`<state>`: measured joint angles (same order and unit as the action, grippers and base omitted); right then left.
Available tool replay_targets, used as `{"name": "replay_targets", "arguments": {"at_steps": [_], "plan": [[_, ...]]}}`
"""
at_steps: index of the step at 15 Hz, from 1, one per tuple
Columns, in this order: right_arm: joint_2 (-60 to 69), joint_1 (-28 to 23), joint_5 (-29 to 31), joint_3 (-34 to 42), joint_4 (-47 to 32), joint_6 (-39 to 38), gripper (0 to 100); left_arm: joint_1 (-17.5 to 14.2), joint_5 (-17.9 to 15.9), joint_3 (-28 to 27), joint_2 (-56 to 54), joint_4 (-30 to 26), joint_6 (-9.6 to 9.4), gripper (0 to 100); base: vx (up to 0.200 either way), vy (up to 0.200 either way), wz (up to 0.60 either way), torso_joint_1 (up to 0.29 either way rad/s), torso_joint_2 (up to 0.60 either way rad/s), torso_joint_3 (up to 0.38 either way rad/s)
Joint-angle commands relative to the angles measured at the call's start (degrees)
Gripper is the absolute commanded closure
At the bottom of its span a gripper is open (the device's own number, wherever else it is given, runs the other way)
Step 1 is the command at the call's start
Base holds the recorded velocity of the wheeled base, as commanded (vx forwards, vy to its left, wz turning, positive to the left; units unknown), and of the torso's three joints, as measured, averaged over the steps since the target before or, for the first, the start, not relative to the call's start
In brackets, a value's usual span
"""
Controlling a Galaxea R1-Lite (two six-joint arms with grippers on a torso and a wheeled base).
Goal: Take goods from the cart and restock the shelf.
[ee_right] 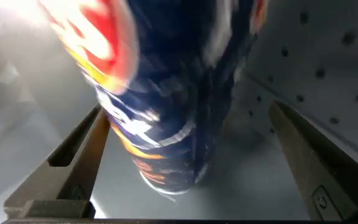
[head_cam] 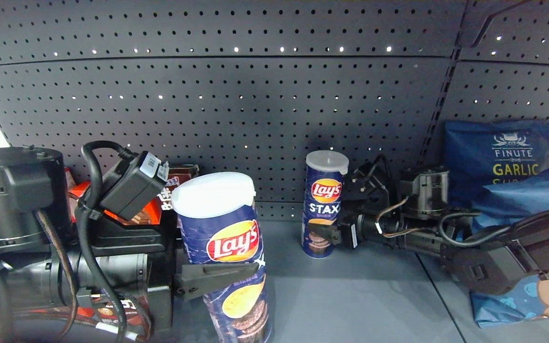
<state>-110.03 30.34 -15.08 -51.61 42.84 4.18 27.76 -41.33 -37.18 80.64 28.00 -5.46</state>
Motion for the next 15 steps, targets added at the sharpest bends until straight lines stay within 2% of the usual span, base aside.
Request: {"name": "replay_targets", "arguments": {"at_steps": [1, 11, 13, 14, 15], "plan": [[-1.68, -0.2, -0.04, 0.11, 0.14, 0.04, 0, 0.02, 0.02, 0.0, -0.05, 0.04, 0.01, 100, 0.0, 0.0, 0.0, 0.0, 0.0, 0.0], [-5.46, -0.28, -1.71, -0.06, 1.81, 0.13, 0, -0.07, 0.11, 0.18, -0.05, 0.04, 0.01, 100, 0.0, 0.0, 0.0, 0.0, 0.0, 0.0], [-6.51, -0.28, -3.73, 0.2, 4.18, 0.13, 0, -0.07, 0.11, 0.18, -0.05, 0.04, 0.01, 100, 0.0, 0.0, 0.0, 0.0, 0.0, 0.0], [-7.04, -0.37, -5.66, 0.02, 5.59, 0.13, 100, -0.07, 0.11, 0.27, -0.05, 0.04, 0.01, 100, 0.0, 0.0, 0.0, 0.0, 0.0, 0.0], [-7.21, -0.37, -5.75, -0.24, 6.12, 0.04, 100, -0.07, 0.11, 0.18, -0.05, 0.04, 0.01, 100, 0.0, 0.0, 0.0, 0.0, 0.0, 0.0]]}}
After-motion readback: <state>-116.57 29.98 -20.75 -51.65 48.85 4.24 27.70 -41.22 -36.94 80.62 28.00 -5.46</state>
